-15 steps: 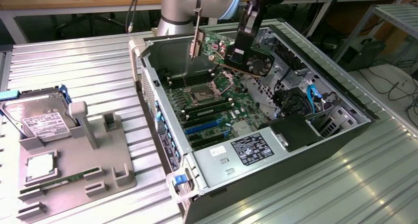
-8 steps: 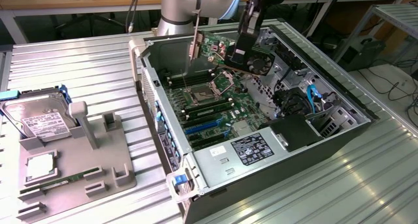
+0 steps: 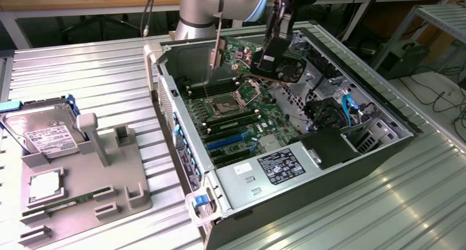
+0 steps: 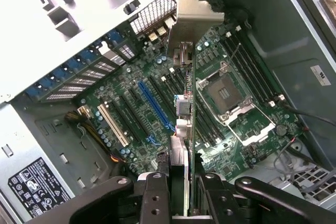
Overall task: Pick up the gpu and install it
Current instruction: 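Insert the gpu into the slot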
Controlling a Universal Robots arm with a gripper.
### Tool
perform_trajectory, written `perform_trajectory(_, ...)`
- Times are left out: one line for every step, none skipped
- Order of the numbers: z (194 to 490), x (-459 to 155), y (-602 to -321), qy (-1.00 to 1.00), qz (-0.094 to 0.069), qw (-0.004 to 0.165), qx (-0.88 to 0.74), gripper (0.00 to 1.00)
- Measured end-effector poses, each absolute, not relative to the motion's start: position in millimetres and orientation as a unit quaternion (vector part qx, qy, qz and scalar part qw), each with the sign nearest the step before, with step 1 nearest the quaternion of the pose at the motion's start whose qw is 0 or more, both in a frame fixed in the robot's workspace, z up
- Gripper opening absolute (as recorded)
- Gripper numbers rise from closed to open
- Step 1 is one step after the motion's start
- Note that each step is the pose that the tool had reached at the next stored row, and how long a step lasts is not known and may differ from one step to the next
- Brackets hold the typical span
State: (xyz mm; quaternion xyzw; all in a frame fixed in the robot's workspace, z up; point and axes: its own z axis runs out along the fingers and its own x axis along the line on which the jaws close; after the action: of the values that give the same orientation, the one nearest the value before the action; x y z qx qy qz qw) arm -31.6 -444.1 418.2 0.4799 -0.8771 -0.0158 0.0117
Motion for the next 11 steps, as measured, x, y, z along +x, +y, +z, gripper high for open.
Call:
perform_trajectory(418.2,-31.6,-444.2,-0.875,-0.016,0.012,0.483,0.27)
perform_trajectory(418.2,-31.7,-444.2,-0.872,-0.016,0.012,0.488,0.27)
perform_trajectory(418.2,-31.7,-444.2,-0.87,-0.016,0.012,0.492,0.27)
perform_trajectory(418.2,-31.7,-444.1,-0.868,-0.016,0.012,0.496,0.27)
perform_trajectory(418.2,-31.8,-444.2,-0.866,-0.016,0.012,0.5,0.27)
perform_trajectory(418.2,-31.8,-444.2,-0.864,-0.015,0.012,0.504,0.27)
perform_trajectory(418.2,-31.8,-444.2,-0.861,-0.015,0.012,0.508,0.27)
perform_trajectory(418.2,-31.8,-444.2,-0.859,-0.015,0.012,0.512,0.27)
perform_trajectory(418.2,-31.8,-444.2,-0.856,-0.015,0.012,0.516,0.27)
perform_trajectory(418.2,-31.8,-444.2,-0.854,-0.015,0.012,0.52,0.27)
perform_trajectory(418.2,-31.8,-444.2,-0.851,-0.015,0.012,0.525,0.27)
